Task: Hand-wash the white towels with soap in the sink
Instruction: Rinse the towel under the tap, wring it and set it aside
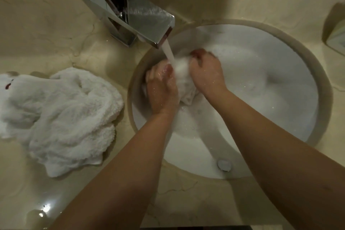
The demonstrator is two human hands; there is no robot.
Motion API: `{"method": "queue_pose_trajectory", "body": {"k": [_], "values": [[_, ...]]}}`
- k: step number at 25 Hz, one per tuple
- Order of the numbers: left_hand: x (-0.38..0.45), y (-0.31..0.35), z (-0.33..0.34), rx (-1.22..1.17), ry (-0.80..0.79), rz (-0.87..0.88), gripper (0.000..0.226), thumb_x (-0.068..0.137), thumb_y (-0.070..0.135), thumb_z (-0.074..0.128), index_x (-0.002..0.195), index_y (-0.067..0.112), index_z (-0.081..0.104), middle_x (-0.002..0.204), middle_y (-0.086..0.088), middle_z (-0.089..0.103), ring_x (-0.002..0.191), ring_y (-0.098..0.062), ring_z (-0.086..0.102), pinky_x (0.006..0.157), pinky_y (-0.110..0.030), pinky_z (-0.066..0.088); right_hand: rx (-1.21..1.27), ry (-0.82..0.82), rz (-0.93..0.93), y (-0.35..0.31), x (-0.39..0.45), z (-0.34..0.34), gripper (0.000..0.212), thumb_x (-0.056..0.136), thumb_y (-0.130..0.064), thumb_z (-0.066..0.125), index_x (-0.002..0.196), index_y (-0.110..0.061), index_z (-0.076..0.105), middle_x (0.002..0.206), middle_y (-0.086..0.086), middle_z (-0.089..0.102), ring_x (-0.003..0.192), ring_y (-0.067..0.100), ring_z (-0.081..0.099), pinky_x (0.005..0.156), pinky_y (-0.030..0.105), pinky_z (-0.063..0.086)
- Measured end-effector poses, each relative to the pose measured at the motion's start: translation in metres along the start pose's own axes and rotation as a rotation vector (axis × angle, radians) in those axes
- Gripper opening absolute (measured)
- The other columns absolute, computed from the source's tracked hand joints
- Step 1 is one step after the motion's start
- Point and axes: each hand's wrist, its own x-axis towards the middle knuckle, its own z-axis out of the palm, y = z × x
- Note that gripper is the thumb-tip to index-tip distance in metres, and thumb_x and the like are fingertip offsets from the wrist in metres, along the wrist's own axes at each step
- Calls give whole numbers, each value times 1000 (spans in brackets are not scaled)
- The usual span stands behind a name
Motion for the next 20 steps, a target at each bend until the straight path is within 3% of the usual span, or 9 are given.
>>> {"method": "queue_pose_trajectory", "body": {"k": [3, 4, 6, 9, 11, 13, 15, 17, 20], "values": [[-4, 16, -4, -212, 14, -62, 25, 99, 17, 55, 120, 8, 65, 108, 5, 64, 93, 1, 60, 80, -4, 42, 82, -2, -58, -16, 4, 5, 31, 100, -24, 42, 110, -14, 70, 110, 4, 69, 104, 18, 59, 89, 27, 45], [-2, 21, -3, -237, 34, -92, 24, 99, 17, 55, 120, 8, 64, 112, 3, 65, 92, 5, 58, 77, -1, 40, 60, -49, -51, -18, 2, 10, 36, 102, -36, 42, 106, -14, 70, 103, 3, 71, 97, 18, 63, 84, 29, 47], [3, 17, 2, -298, 38, -170, 30, 99, 26, 51, 118, 8, 65, 114, -5, 67, 93, -5, 60, 80, -7, 44, 3, -80, -16, -4, -1, 22, 50, 97, -56, 41, 103, -16, 70, 94, 1, 71, 89, 18, 65, 80, 34, 51], [0, 3, 13, -397, -50, -269, 43, 89, 44, 46, 115, 19, 70, 114, -4, 70, 105, -15, 64, 95, -32, 51, 122, 24, 38, 15, -5, 34, 54, 89, -60, 44, 103, -16, 71, 98, 2, 71, 91, 19, 65, 85, 38, 52], [-2, 1, 20, -414, -77, -311, 50, 86, 45, 47, 121, 16, 69, 116, -1, 69, 108, -10, 62, 96, -24, 47, 127, 82, 72, 18, -1, 39, 47, 91, -51, 48, 103, -13, 72, 101, 7, 71, 95, 24, 64, 85, 36, 49], [-2, 2, 27, -356, -127, -304, 54, 89, 44, 44, 118, 6, 67, 106, -1, 68, 95, -4, 60, 86, -13, 46, 138, 73, 139, 19, 5, 41, 40, 93, -45, 54, 107, -12, 71, 109, 9, 68, 101, 25, 62, 80, 25, 42], [-3, -1, 31, -361, -83, -206, 49, 91, 43, 47, 107, 1, 67, 97, -5, 68, 87, -4, 60, 82, -9, 45, 91, 68, 116, 21, 7, 42, 50, 87, -53, 51, 110, -13, 71, 113, 8, 65, 104, 23, 60, 79, 19, 36], [2, 0, 32, -445, -82, -253, 39, 87, 44, 54, 104, 11, 66, 100, 2, 67, 92, 3, 62, 85, -9, 42, 73, 101, 40, 24, 8, 44, 72, 75, -66, 41, 110, -11, 72, 112, 10, 64, 101, 22, 58, 80, 20, 36], [7, -6, 42, -213, -245, -347, 43, 97, 39, 55, 119, 4, 63, 116, -10, 68, 111, -22, 64, 86, -16, 46, 50, 94, 111, 25, 15, 44, 68, 84, -62, 43, 107, -6, 71, 111, 15, 67, 103, 27, 61, 86, 28, 42]]}}
